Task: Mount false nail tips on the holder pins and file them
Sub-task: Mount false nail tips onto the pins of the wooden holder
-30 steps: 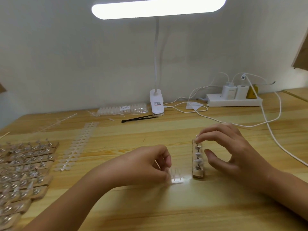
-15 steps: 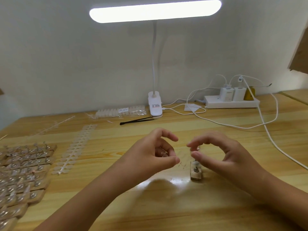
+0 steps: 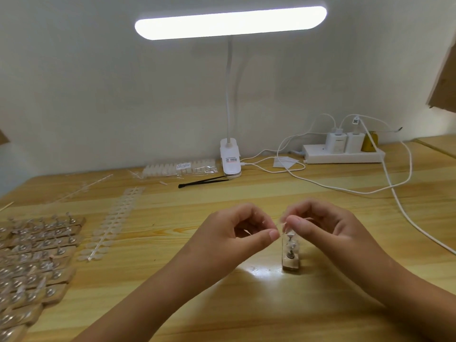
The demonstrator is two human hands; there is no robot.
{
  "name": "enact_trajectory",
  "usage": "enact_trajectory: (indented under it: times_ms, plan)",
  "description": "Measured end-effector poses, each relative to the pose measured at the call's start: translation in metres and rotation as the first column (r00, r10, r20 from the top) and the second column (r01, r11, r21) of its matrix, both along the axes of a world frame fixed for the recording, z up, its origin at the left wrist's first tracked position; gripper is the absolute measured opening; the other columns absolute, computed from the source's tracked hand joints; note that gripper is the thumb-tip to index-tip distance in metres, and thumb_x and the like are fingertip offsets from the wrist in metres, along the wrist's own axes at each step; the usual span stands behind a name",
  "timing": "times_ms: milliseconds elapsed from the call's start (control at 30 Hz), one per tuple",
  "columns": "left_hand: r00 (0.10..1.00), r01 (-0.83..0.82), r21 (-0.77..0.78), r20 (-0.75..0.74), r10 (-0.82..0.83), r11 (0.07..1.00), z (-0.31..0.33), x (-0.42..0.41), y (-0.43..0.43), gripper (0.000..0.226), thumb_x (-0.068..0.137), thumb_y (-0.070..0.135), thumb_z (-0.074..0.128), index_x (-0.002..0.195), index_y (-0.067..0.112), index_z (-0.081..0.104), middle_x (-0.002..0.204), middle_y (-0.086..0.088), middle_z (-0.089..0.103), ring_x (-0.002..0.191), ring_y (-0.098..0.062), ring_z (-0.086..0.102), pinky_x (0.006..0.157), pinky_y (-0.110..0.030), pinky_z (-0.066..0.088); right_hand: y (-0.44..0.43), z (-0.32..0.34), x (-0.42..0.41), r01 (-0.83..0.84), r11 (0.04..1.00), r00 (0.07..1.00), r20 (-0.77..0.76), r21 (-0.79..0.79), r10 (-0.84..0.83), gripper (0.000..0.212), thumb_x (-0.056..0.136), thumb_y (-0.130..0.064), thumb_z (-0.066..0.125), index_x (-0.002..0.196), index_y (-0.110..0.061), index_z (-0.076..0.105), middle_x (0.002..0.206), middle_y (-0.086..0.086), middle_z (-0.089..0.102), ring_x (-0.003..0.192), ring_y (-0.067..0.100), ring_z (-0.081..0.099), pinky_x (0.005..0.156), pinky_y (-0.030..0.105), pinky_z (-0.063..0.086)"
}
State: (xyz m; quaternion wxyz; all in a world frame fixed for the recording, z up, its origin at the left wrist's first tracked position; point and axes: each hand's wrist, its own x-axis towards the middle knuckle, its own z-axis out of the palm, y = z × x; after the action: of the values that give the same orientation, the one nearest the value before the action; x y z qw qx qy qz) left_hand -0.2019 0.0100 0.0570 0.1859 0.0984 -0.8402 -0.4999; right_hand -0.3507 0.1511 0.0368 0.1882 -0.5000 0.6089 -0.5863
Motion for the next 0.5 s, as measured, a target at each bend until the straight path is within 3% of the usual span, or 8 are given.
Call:
enact_trajectory:
  times_ms: [100,200,300,400,500]
  plan:
    - [1.000,0.010,-0.034,-0.001,-0.010,0.999,0.001,0.000,0.000,0.003,0.087,0.023,0.073,0.086,0.024,0.071,0.084,0.008,0.069,0.080,-0.007,0.064,0.074,-0.021,0.052,0.000,0.000,-0.002,-0.038,0.999,0.995,0.088,-0.013,0.039,0.021,0.077,-0.046,0.072,0.086,-0.027,0.072,0.090,-0.001,0.070,0.090,0.012,0.066,0.084,0.025,0.053]
    - [0.999,0.039,-0.086,-0.010,-0.040,0.996,0.003,0.001,-0.001,0.003,0.085,0.024,0.074,0.085,0.026,0.072,0.085,0.010,0.071,0.081,-0.005,0.063,0.078,-0.021,0.051,-0.001,0.001,-0.007,-0.161,0.986,0.966,0.213,0.050,0.147,0.024,0.073,-0.043,0.070,0.082,-0.021,0.071,0.090,-0.001,0.068,0.088,0.015,0.062,0.084,0.030,0.049]
    - [0.995,0.085,-0.230,-0.038,-0.096,0.969,0.006,0.003,-0.002,0.004,0.084,0.024,0.076,0.084,0.024,0.072,0.083,0.013,0.071,0.083,-0.007,0.063,0.078,-0.019,0.047,-0.002,0.004,-0.012,-0.308,0.944,0.904,0.343,0.115,0.254,0.019,0.071,-0.039,0.071,0.078,-0.021,0.071,0.090,-0.001,0.067,0.083,0.011,0.058,0.078,0.028,0.045]
    - [0.989,0.088,-0.381,-0.075,-0.125,0.920,0.006,0.003,-0.004,0.008,0.081,0.022,0.078,0.085,0.017,0.074,0.082,0.011,0.070,0.083,-0.012,0.062,0.076,-0.020,0.046,-0.003,0.006,-0.014,-0.328,0.932,0.913,0.306,0.157,0.269,0.016,0.073,-0.038,0.070,0.077,-0.022,0.071,0.093,-0.001,0.067,0.078,0.006,0.056,0.078,0.029,0.041]
    - [0.985,0.074,-0.457,-0.107,-0.137,0.886,0.004,0.002,-0.004,0.011,0.081,0.024,0.078,0.085,0.015,0.075,0.081,0.011,0.069,0.084,-0.009,0.061,0.077,-0.024,0.048,-0.001,0.008,-0.013,-0.312,0.930,0.934,0.242,0.193,0.263,0.021,0.073,-0.042,0.070,0.079,-0.022,0.071,0.094,-0.003,0.067,0.081,0.007,0.055,0.073,0.023,0.044]
